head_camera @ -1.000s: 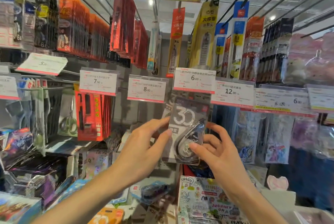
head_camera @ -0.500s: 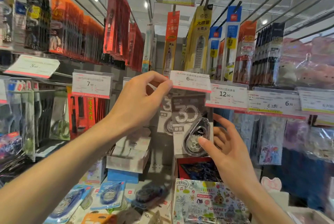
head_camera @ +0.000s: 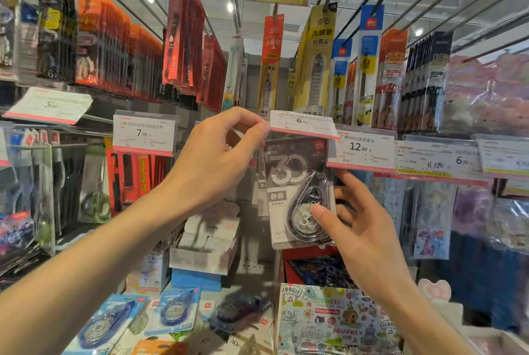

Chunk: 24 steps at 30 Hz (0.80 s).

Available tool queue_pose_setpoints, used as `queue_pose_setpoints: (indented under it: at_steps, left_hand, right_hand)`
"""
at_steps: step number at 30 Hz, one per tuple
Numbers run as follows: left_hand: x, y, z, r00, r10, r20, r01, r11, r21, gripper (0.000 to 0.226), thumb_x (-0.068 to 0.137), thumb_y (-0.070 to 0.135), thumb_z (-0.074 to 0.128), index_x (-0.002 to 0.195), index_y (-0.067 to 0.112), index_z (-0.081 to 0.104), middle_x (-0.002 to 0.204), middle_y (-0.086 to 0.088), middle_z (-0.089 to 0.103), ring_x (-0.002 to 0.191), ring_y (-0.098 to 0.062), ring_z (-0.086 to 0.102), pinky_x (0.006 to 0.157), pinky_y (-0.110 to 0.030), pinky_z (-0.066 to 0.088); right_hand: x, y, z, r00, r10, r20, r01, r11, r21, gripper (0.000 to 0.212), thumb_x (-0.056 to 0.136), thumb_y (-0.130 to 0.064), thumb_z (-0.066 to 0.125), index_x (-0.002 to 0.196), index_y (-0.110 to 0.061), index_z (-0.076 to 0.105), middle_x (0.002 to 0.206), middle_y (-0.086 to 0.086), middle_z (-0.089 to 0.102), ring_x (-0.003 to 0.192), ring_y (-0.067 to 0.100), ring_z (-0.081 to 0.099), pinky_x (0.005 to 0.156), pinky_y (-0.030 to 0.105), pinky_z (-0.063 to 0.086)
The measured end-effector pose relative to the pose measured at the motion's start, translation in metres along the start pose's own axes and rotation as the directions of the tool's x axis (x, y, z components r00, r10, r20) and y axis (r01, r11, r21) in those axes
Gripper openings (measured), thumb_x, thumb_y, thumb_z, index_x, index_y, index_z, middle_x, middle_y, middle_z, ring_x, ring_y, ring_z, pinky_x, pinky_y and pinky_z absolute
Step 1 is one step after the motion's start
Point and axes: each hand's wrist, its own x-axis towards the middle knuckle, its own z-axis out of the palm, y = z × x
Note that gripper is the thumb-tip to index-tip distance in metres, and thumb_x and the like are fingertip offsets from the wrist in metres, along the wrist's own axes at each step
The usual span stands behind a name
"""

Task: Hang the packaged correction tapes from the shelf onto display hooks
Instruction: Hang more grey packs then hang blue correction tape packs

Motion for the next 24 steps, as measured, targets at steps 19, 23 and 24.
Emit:
queue_pose_setpoints:
  at_steps: [19, 23, 24]
  left_hand:
    - [-0.010, -0.015, 0.000, 1.000, -0.021, 0.022, 0.021, 0.999, -0.027, 0.012, 0.097, 0.045, 0.059, 0.098, 0.039, 0.069, 0.086, 0.016, 0.074, 0.067, -0.009, 0.070, 0.057, -0.031, 0.057]
    - [-0.041, -0.044, 0.015, 0.989, -0.129, 0.079, 0.125, 0.991, 0.053, 0.012, 0.093, 0.045, 0.058, 0.099, 0.038, 0.066, 0.088, 0.020, 0.071, 0.075, -0.002, 0.068, 0.069, -0.030, 0.059]
    - [-0.049, -0.053, 0.021, 0.984, -0.156, 0.083, 0.151, 0.986, 0.073, 0.012, 0.094, 0.044, 0.060, 0.101, 0.038, 0.066, 0.088, 0.019, 0.072, 0.080, 0.001, 0.068, 0.074, -0.031, 0.060]
  right_hand:
    - [0.000, 0.013, 0.009, 0.999, 0.001, -0.048, -0.007, 0.993, -0.114, 0.067, 0.083, -0.062, 0.065, 0.146, -0.053, 0.045, 0.137, -0.011, 0.062, 0.123, 0.017, 0.063, 0.101, 0.038, 0.056]
    - [0.006, 0.026, 0.019, 0.999, -0.026, -0.046, 0.015, 0.976, -0.216, 0.047, 0.096, -0.053, 0.061, 0.137, -0.065, 0.042, 0.133, -0.021, 0.061, 0.119, 0.009, 0.063, 0.099, 0.039, 0.055]
    - [0.009, 0.030, 0.020, 0.999, -0.021, -0.048, 0.009, 0.969, -0.245, 0.050, 0.097, -0.053, 0.060, 0.143, -0.057, 0.043, 0.133, -0.018, 0.061, 0.119, 0.010, 0.062, 0.099, 0.041, 0.055]
